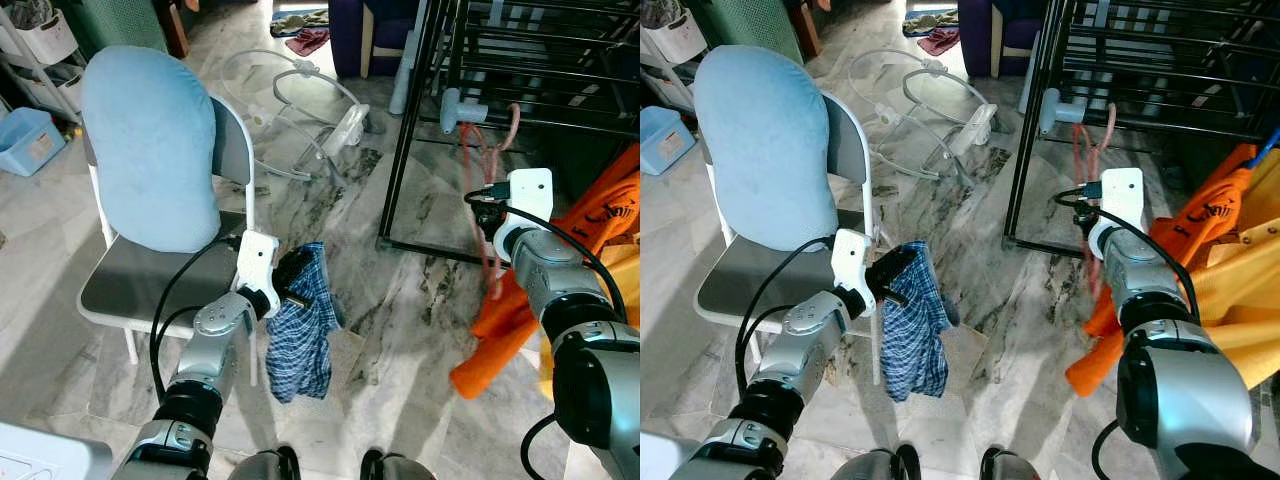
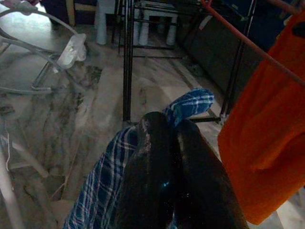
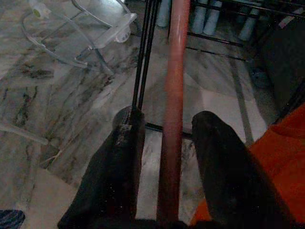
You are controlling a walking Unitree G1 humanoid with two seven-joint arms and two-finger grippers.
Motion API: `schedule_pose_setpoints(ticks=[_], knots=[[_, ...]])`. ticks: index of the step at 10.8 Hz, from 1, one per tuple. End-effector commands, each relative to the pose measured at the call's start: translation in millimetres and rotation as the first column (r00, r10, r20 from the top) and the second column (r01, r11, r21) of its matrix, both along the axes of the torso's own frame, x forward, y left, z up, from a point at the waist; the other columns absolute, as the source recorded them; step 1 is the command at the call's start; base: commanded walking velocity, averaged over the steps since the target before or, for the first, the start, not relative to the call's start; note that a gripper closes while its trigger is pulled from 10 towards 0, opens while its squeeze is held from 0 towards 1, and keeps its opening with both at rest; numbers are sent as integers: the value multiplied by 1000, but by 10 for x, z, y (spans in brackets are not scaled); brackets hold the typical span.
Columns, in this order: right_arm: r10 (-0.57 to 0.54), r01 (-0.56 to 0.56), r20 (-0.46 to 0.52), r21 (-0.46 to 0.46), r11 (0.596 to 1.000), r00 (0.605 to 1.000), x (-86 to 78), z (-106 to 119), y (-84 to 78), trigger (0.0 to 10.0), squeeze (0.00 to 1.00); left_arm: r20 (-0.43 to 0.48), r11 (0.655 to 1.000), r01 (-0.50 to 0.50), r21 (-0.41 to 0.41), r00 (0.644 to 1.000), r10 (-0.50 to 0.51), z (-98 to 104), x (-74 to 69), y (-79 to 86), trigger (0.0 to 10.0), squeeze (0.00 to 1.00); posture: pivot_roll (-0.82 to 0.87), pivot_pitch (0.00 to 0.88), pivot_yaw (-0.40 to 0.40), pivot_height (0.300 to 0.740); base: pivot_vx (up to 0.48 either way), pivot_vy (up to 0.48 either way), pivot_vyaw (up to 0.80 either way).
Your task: Hang hanger
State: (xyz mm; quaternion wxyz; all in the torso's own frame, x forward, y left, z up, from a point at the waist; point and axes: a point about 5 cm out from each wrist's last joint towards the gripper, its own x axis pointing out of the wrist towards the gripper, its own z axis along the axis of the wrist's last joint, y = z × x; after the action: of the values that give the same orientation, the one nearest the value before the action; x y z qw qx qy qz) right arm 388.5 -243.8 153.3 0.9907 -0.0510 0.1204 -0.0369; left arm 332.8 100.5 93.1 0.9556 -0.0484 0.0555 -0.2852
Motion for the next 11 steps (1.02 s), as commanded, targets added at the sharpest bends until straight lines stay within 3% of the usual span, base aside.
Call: schedule_pose_setpoints(ticks=[1, 9, 11], knots=[[-5, 6, -12, 10, 1000, 1000, -3, -12, -8, 0, 0, -4, 1000, -2, 16, 1000, 2, -4, 1, 14, 10000, 0, -29, 170, 44, 740, 0, 0, 0], [-32, 31, -22, -18, 999, 999, -11, -30, -31, 0, 0, -17, 1000, 2, 21, 1000, -1, -37, -25, -15, 10000, 0, -21, 174, 36, 740, 0, 0, 0], [10, -8, 117, -16, 1000, 993, 38, 146, 34, 10000, 0, -2, 999, -31, 32, 1000, 31, -36, -21, 4, 10000, 0, -22, 174, 39, 740, 0, 0, 0]])
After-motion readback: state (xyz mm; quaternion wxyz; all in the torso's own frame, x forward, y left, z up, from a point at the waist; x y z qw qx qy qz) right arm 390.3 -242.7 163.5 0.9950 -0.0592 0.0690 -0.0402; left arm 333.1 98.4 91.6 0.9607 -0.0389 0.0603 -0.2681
